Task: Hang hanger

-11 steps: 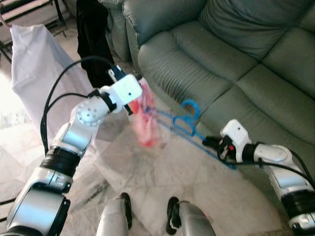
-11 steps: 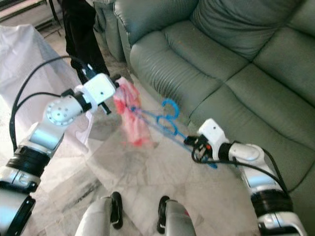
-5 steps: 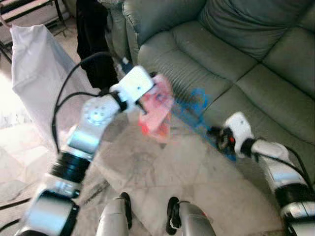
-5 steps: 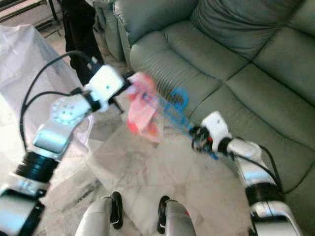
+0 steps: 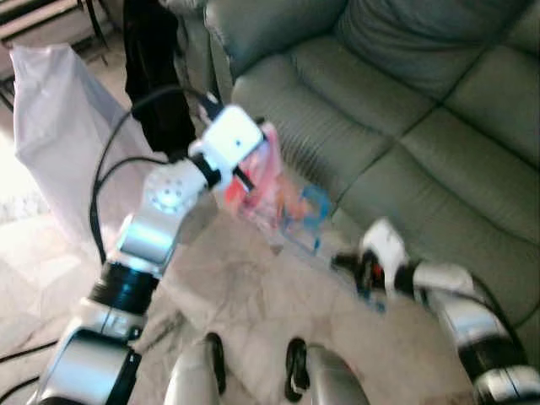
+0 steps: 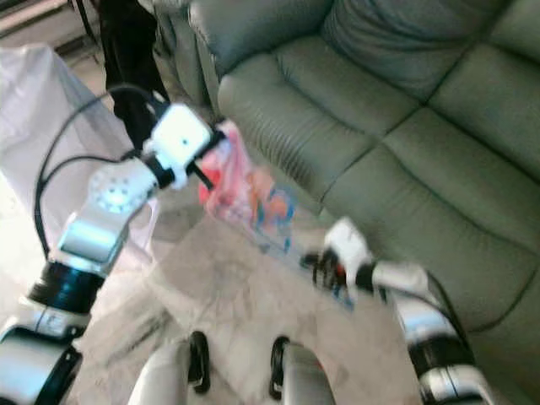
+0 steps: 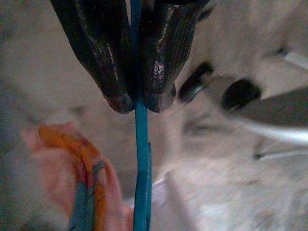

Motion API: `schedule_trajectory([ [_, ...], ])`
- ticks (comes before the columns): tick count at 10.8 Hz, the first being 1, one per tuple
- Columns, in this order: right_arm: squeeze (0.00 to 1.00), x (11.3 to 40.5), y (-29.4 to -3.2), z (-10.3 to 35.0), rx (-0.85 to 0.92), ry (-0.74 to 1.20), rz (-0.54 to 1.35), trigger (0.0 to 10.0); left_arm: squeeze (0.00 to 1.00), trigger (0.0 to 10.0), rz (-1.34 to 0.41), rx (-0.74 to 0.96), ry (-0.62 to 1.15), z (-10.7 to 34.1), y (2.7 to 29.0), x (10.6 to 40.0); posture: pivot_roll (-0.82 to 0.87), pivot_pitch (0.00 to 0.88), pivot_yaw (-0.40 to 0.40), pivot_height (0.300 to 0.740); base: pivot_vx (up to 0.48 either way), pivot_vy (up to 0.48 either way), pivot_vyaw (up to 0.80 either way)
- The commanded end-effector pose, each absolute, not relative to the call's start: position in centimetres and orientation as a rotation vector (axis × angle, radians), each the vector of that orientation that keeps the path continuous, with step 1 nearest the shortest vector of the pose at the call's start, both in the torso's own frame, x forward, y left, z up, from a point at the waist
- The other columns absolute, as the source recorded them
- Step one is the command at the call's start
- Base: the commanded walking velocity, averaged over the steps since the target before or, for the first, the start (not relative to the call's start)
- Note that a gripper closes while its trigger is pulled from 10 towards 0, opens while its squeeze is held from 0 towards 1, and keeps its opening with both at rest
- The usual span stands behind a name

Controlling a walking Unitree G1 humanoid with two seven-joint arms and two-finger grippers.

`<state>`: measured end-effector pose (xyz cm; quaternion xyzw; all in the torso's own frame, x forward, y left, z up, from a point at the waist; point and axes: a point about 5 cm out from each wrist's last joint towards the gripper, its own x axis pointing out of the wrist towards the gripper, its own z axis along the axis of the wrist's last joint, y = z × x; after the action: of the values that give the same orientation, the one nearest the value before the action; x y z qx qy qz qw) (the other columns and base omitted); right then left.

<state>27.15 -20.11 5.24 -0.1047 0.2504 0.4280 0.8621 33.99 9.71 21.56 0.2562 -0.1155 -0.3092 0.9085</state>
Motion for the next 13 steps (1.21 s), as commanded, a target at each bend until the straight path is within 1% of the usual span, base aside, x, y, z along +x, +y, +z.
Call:
schedule_trajectory([
  [1, 0.0, 26.3, -20.6, 5.1, -0.219, 0.573, 0.933, 10.0, 0.0, 10.0, -0.604, 0.541, -0.232, 21.7, 10.3, 34.3, -0.04, 0.217, -0.028, 0.74, 0.0, 0.0, 0.0],
  [3, 0.0, 25.3, -21.7, 5.1, -0.205, 0.624, 0.947, 10.0, 0.0, 10.0, -0.599, 0.545, -0.226, 21.7, 10.3, 34.4, -0.05, 0.218, -0.028, 0.74, 0.0, 0.0, 0.0],
  [4, 0.0, 25.0, -22.5, 5.1, -0.24, 0.648, 0.94, 10.0, 0.0, 10.0, -0.586, 0.563, -0.226, 21.8, 10.4, 34.5, -0.05, 0.218, -0.028, 0.74, 0.0, 0.0, 0.0],
  [6, 0.0, 26.4, -24.4, 5.1, -0.326, 0.646, 0.749, 10.0, 0.0, 10.0, -0.555, 0.567, -0.23, 22.2, 10.9, 34.8, -0.05, 0.214, -0.027, 0.74, 0.0, 0.0, 0.0],
  [8, 0.0, 28.0, -25.5, 5.8, -0.371, 0.585, 0.585, 10.0, 0.0, 10.0, -0.48, 0.586, -0.2, 22.1, 12.2, 35.4, -0.05, 0.213, -0.028, 0.74, 0.0, 0.0, 0.0],
  [9, 0.0, 28.8, -26.2, 6.4, -0.395, 0.535, 0.49, 10.0, 0.0, 10.0, -0.499, 0.563, -0.213, 22.3, 12.2, 35.2, -0.05, 0.215, -0.028, 0.74, 0.0, 0.0, 0.0],
  [10, 0.0, 29.9, -26.9, 7.2, -0.392, 0.476, 0.387, 10.0, 0.0, 10.0, -0.625, 0.523, -0.273, 22.7, 10.6, 34.0, -0.05, 0.216, -0.029, 0.74, 0.0, 0.0, 0.0],
  [11, 0.0, 30.8, -27.0, 8.1, -0.361, 0.4, 0.318, 10.0, 0.0, 10.0, -0.697, 0.508, -0.309, 22.7, 9.2, 33.1, -0.04, 0.216, -0.029, 0.74, 0.0, 0.0, 0.0],
  [13, 0.0, 32.7, -26.4, 10.2, -0.244, 0.242, 0.212, 10.0, 0.0, 10.0, -0.812, 0.511, -0.354, 21.7, 5.7, 31.3, -0.05, 0.214, -0.029, 0.74, 0.0, 0.0, 0.0],
])
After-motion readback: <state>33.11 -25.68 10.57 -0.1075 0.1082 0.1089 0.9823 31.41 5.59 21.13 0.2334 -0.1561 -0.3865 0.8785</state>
